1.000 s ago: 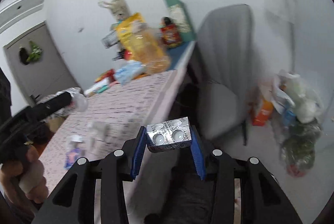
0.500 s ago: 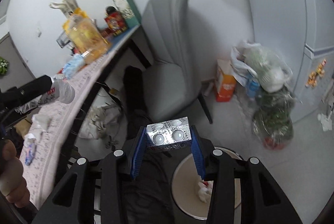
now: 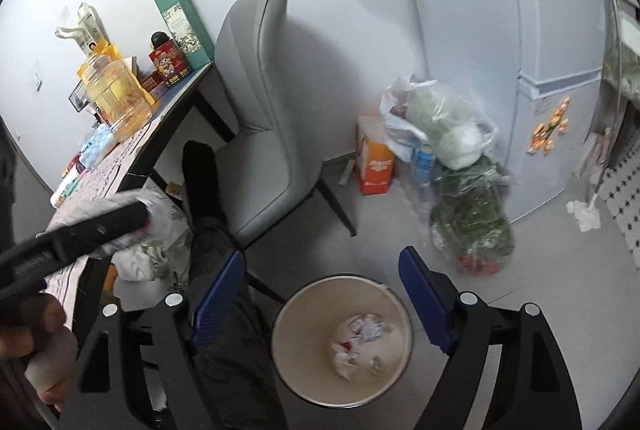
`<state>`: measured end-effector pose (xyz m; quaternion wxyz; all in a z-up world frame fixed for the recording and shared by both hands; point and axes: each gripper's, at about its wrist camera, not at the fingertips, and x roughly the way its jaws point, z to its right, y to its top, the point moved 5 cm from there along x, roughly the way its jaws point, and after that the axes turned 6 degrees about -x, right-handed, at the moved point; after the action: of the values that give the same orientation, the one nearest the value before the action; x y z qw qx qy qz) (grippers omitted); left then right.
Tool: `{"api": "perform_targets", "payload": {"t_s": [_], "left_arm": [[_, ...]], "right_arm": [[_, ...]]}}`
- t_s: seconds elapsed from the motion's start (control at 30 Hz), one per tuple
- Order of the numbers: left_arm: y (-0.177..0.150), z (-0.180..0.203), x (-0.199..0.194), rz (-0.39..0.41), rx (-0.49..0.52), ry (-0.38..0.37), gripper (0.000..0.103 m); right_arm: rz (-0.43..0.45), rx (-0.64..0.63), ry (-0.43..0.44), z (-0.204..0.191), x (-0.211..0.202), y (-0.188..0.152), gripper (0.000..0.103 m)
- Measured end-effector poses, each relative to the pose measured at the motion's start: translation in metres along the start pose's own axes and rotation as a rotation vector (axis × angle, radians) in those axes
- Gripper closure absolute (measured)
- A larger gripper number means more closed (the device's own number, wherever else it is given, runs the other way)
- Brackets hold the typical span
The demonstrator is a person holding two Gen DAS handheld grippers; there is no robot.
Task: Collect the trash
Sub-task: 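Open both tools over the bin and return them to the table, then grasp the white receipt paper with the left tool while the right tool grasps the red-and-white paper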
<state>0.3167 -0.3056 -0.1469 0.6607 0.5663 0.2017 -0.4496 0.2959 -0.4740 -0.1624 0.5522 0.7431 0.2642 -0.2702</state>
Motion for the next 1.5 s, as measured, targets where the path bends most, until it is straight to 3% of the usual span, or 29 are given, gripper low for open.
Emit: {"api": "perform_targets", "payload": {"t_s": [0.1, 0.13, 0.2, 0.33, 0.53, 0.83, 1.07, 1.23, 1.4, 1.5], "left_arm": [[-0.008, 0.007, 0.012, -0.062, -0.011, -0.053, 0.021], [-0.009, 0.009, 0.012, -0.071, -0.014, -0.076, 0.013], [-0.008, 0.007, 0.005, -0.048, -0.01, -0.08, 0.006], [0.0, -0.013, -0.02, -0.014, -0.03, -0.077, 0.006], [0.017, -0.06, -0.08, 0.12, -0.066, -0.027, 0.006], [0.004, -0.157, -0.179, 0.309, -0.156, 0.104, 0.006], [-0.03, -0.256, -0.246, 0.446, -0.313, 0.234, 0.006], [-0.054, -0.317, -0.27, 0.466, -0.417, 0.296, 0.006], [-0.07, -0.359, -0.282, 0.456, -0.441, 0.343, 0.006], [-0.077, -0.376, -0.286, 0.461, -0.457, 0.333, 0.006]], "right_arm": [[0.004, 0.016, -0.02, 0.013, -0.013, 0.0, 0.02], [0.003, 0.021, -0.02, 0.015, -0.016, 0.0, 0.018], [0.005, 0.04, -0.025, 0.02, -0.02, -0.001, 0.016], [-0.005, 0.058, -0.015, 0.018, -0.019, -0.003, 0.016], [0.016, 0.046, 0.038, -0.018, -0.019, 0.0, 0.013], [0.033, -0.085, 0.121, -0.119, -0.019, 0.01, 0.011], [0.069, -0.243, 0.216, -0.227, -0.026, 0.012, 0.008], [0.064, -0.327, 0.274, -0.294, -0.028, 0.002, 0.008], [0.05, -0.386, 0.31, -0.348, -0.025, -0.012, 0.008], [0.037, -0.417, 0.318, -0.373, -0.021, -0.022, 0.008]]}}
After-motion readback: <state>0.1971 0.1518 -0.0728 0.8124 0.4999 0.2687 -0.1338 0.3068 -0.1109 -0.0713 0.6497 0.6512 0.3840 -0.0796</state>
